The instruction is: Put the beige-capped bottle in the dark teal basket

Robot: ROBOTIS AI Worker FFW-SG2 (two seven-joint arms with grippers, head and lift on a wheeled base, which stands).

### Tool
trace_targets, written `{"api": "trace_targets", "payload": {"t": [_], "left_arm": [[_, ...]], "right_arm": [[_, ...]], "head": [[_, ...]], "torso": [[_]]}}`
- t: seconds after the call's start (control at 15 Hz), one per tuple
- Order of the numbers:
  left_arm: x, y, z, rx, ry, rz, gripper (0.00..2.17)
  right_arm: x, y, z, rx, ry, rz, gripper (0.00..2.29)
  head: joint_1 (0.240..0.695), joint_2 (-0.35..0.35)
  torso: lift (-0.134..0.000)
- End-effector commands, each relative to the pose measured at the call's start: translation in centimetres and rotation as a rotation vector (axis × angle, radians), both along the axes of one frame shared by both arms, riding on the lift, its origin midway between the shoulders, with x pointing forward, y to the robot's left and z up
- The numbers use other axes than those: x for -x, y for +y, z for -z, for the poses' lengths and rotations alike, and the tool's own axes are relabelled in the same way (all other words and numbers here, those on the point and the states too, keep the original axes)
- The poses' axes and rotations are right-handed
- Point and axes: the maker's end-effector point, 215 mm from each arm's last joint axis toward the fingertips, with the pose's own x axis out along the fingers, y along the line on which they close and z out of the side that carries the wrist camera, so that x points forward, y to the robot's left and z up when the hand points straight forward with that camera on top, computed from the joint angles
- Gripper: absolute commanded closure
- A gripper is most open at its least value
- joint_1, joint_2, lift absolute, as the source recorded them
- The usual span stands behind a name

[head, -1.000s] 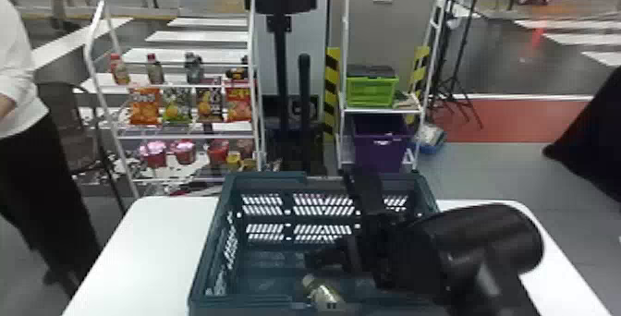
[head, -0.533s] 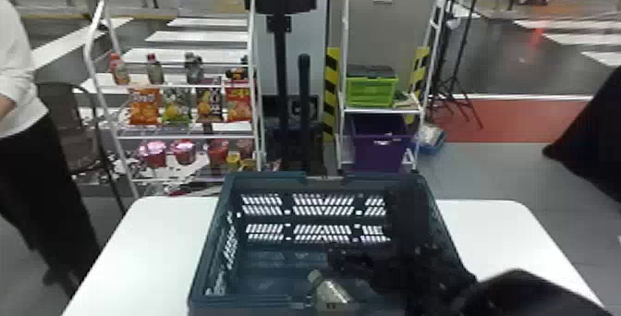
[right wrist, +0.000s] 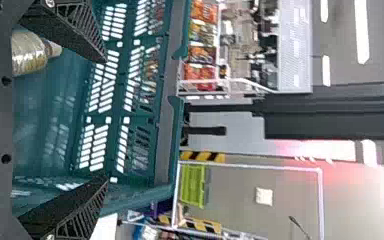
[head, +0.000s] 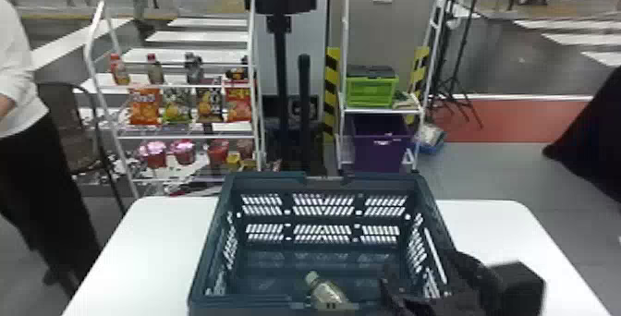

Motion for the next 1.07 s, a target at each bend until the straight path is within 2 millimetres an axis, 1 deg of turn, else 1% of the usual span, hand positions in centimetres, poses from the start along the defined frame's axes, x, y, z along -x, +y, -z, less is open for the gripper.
{"api": "trace_targets", "payload": {"t": [0.0,0.07,0.2,0.33,0.4,0.53,0.73,1.0], "left_arm": [[0.0,-0.1,0.0,0.000,0.000,0.003,0.16],[-0.1,-0.1,-0.1,-0.001,0.000,0.004,0.16],[-0.1,-0.2,-0.1,-0.001,0.000,0.007,0.16],[-0.2,-0.2,-0.2,-0.002,-0.003,0.008,0.16],[-0.3,-0.2,-0.1,-0.003,-0.002,0.008,0.16],[-0.4,-0.3,-0.1,-0.003,0.004,0.010,0.16],[-0.5,-0.4,-0.1,-0.002,0.004,0.011,0.16],[-0.5,-0.3,-0.2,-0.003,0.002,0.008,0.16]], "right_arm": [[2.5,-2.7,-0.4,-0.024,-0.083,0.046,0.04],[3.3,-3.5,-0.7,-0.031,-0.108,0.059,0.04],[5.3,-4.5,-0.4,-0.041,-0.138,0.075,0.04],[7.2,-4.9,0.9,-0.048,-0.150,0.083,0.04],[7.8,-5.1,1.5,-0.057,-0.148,0.085,0.04],[8.6,-5.9,2.1,-0.080,-0.146,0.092,0.04],[9.5,-6.1,2.6,-0.082,-0.147,0.094,0.04],[10.2,-6.4,3.1,-0.094,-0.149,0.076,0.05]], "head": [[0.499,0.000],[0.499,0.000],[0.499,0.000],[0.499,0.000],[0.499,0.000],[0.499,0.000],[0.499,0.000],[0.499,0.000]], "torso": [[0.000],[0.000],[0.000],[0.000],[0.000],[0.000],[0.000],[0.000]]}}
